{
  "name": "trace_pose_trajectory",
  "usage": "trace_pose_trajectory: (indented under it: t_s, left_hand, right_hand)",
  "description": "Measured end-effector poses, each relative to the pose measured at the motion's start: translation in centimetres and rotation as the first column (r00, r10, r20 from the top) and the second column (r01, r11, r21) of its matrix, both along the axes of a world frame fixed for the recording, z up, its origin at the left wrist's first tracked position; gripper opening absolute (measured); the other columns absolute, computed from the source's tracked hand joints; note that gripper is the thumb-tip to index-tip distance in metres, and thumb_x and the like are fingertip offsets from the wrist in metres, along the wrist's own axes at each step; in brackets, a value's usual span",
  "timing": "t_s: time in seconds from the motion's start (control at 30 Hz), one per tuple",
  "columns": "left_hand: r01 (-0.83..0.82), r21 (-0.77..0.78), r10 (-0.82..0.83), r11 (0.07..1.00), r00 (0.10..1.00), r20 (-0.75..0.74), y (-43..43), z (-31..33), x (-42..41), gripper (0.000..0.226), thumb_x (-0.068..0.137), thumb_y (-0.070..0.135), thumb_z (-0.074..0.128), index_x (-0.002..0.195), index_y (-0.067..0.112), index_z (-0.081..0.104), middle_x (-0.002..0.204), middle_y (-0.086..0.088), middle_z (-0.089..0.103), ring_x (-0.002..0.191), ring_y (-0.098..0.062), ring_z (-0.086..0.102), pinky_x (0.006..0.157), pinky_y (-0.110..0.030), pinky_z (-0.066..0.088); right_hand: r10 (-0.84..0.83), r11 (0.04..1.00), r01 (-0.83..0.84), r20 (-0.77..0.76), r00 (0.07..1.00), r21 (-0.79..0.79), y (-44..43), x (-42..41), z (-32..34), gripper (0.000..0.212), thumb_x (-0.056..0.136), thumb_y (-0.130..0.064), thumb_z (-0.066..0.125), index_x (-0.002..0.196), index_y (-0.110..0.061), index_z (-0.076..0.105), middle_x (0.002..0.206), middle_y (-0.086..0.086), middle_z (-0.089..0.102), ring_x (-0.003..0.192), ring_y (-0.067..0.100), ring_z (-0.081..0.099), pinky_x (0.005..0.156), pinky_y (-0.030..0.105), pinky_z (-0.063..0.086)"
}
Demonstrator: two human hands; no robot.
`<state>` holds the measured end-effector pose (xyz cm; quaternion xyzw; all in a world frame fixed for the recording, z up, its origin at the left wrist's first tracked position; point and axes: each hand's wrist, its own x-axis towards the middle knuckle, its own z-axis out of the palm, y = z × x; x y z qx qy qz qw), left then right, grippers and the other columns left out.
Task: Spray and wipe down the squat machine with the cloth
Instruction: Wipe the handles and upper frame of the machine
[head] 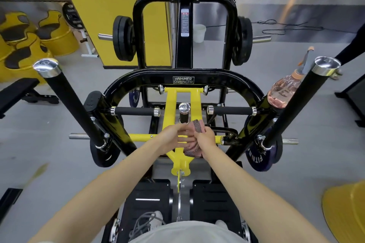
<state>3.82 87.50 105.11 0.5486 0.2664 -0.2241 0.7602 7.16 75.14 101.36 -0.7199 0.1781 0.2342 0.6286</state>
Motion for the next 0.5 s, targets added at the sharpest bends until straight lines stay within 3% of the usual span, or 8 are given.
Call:
trace_pose_trajectory:
  t_s: [0.07,0.13,0.2,0.27,0.33,0.4,0.5]
  left_hand:
    - [-0.05,0.385,0.045,0.922,0.999,0.023,0.2,0.3,0.9,0.026,0.097,0.016,0.046,0.119,0.005,0.055,0.108,-0.013,0.065,0.084,-0.024,0.068,0.07,-0.034,0.053]
    - [-0.217,0.707,0.134,0.673,0.976,0.172,0.9,0.6,1.8,0.027,0.096,0.012,0.042,0.122,0.008,0.05,0.111,-0.011,0.059,0.083,-0.02,0.058,0.067,-0.032,0.044]
    - [-0.3,0.789,0.061,0.536,0.946,0.318,1.1,1.6,3.0,0.028,0.099,0.018,0.04,0.124,0.008,0.048,0.12,-0.01,0.05,0.091,-0.02,0.05,0.073,-0.031,0.038]
    - [-0.264,0.843,-0.076,0.468,0.939,0.336,0.8,2.8,4.3,0.034,0.101,0.027,0.034,0.126,0.009,0.047,0.126,-0.01,0.044,0.106,-0.024,0.047,0.084,-0.034,0.039]
    - [-0.221,0.852,-0.143,0.475,0.936,0.322,0.3,3.3,5.7,0.036,0.102,0.025,0.031,0.129,0.005,0.045,0.131,-0.014,0.041,0.118,-0.03,0.04,0.094,-0.038,0.035]
    - [-0.192,0.834,-0.117,0.517,0.95,0.29,-0.4,2.9,6.9,0.036,0.102,0.017,0.029,0.133,0.003,0.04,0.136,-0.017,0.039,0.119,-0.034,0.036,0.094,-0.037,0.032]
    - [-0.086,0.867,-0.161,0.491,0.969,0.187,-0.6,2.1,7.6,0.041,0.102,0.031,0.03,0.134,0.01,0.042,0.136,-0.016,0.041,0.12,-0.036,0.039,0.096,-0.044,0.036]
  right_hand:
    - [-0.058,0.997,0.058,-0.001,0.998,-0.058,-0.2,0.8,0.6,0.01,0.091,-0.004,0.05,0.098,-0.007,0.058,0.101,0.011,0.062,0.082,0.023,0.059,0.067,0.031,0.05]
    - [-0.12,0.991,0.123,0.048,0.992,-0.056,0.0,1.9,1.6,0.015,0.091,-0.002,0.048,0.102,-0.007,0.057,0.097,0.012,0.058,0.081,0.022,0.054,0.055,0.025,0.04]
    - [-0.158,0.987,0.157,0.11,0.981,0.015,0.8,3.2,2.9,0.019,0.092,-0.007,0.053,0.111,-0.008,0.057,0.102,0.009,0.06,0.087,0.022,0.057,0.054,0.023,0.041]
    - [-0.161,0.986,0.15,0.189,0.969,0.074,2.1,4.1,4.2,0.019,0.091,-0.016,0.059,0.109,-0.008,0.059,0.1,0.007,0.062,0.085,0.021,0.059,0.059,0.024,0.044]
    - [-0.103,0.995,0.098,0.269,0.958,0.03,3.4,4.5,5.0,0.013,0.09,-0.012,0.058,0.102,-0.011,0.063,0.098,0.007,0.064,0.077,0.02,0.057,0.066,0.029,0.046]
    - [-0.115,0.993,0.113,0.246,0.962,0.023,4.1,4.5,4.7,0.02,0.09,-0.003,0.051,0.101,-0.007,0.066,0.101,0.008,0.068,0.073,0.019,0.055,0.071,0.036,0.05]
    - [-0.136,0.991,0.13,0.219,0.966,0.042,3.7,4.2,3.5,0.02,0.088,0.002,0.049,0.099,0.001,0.066,0.105,0.003,0.068,0.074,0.018,0.052,0.066,0.031,0.045]
